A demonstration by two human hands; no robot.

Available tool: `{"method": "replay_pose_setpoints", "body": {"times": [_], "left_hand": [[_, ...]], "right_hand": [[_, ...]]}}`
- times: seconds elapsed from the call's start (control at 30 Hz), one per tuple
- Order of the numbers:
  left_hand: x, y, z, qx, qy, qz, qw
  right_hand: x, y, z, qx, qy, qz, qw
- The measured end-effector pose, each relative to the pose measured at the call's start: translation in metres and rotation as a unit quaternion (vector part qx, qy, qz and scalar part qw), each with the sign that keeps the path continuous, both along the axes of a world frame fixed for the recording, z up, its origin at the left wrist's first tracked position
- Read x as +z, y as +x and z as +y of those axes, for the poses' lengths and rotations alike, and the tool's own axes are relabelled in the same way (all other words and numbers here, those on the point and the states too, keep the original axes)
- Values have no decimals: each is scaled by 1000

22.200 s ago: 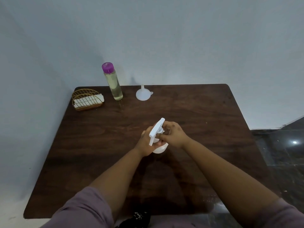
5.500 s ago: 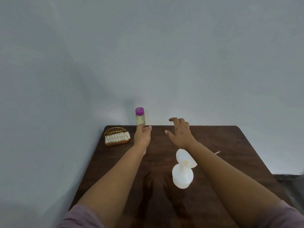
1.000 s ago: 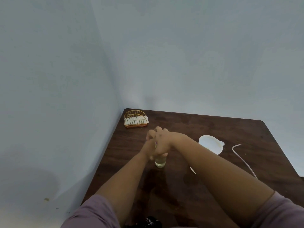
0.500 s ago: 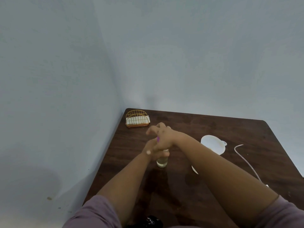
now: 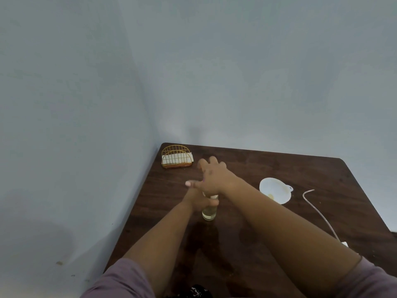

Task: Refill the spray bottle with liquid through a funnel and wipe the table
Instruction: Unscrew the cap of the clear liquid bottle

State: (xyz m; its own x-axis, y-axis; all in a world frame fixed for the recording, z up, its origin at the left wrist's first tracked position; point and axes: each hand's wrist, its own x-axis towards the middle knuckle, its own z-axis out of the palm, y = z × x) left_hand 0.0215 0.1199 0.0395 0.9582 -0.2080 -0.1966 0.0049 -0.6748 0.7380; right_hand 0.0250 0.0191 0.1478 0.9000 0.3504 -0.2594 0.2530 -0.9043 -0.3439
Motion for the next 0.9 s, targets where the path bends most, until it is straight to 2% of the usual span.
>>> {"method": "replay_pose_setpoints", "body": {"times": [0.07, 0.1, 0.2, 0.27, 0.37, 0.47, 0.57, 0.63, 0.67, 0.77, 0.83, 0.9], "left_hand": [[-4, 2, 1, 2, 5, 4, 1000], [-5, 1, 1, 16, -4, 12, 1000], [-4, 1, 0, 21, -7, 4, 1000], [-4, 0, -1, 6, 1, -9, 1000], [-5, 1, 2, 11, -23, 3, 1000], [-6, 2, 2, 11, -14, 6, 1000], [-3, 3, -1, 1, 20, -11, 1000], [-1, 3, -3, -29, 69, -50, 996], [1, 2, -3, -33, 68, -51, 996], [0, 3, -1, -17, 22, -5, 1000], [-1, 3, -1, -5, 18, 5, 1000], [0, 2, -2, -1, 29, -2, 1000]], "right_hand": [[-7, -2, 1, -54, -53, -30, 997], [-7, -4, -1, -43, -78, -19, 996], [3, 1, -8, 93, -141, 10, 986], [7, 4, -11, 121, -100, 9, 988], [3, 3, -6, 54, -40, -17, 998], [-10, 0, -3, -21, -80, -45, 996], [-9, 1, -4, 86, -154, -27, 984], [-3, 1, -7, 135, -140, -10, 981], [0, 0, -7, 125, -116, -4, 985], [-4, -3, -4, 30, -85, -49, 995], [-7, -4, -4, -29, -80, -40, 996], [-7, -3, -4, 45, -117, -27, 992]]}}
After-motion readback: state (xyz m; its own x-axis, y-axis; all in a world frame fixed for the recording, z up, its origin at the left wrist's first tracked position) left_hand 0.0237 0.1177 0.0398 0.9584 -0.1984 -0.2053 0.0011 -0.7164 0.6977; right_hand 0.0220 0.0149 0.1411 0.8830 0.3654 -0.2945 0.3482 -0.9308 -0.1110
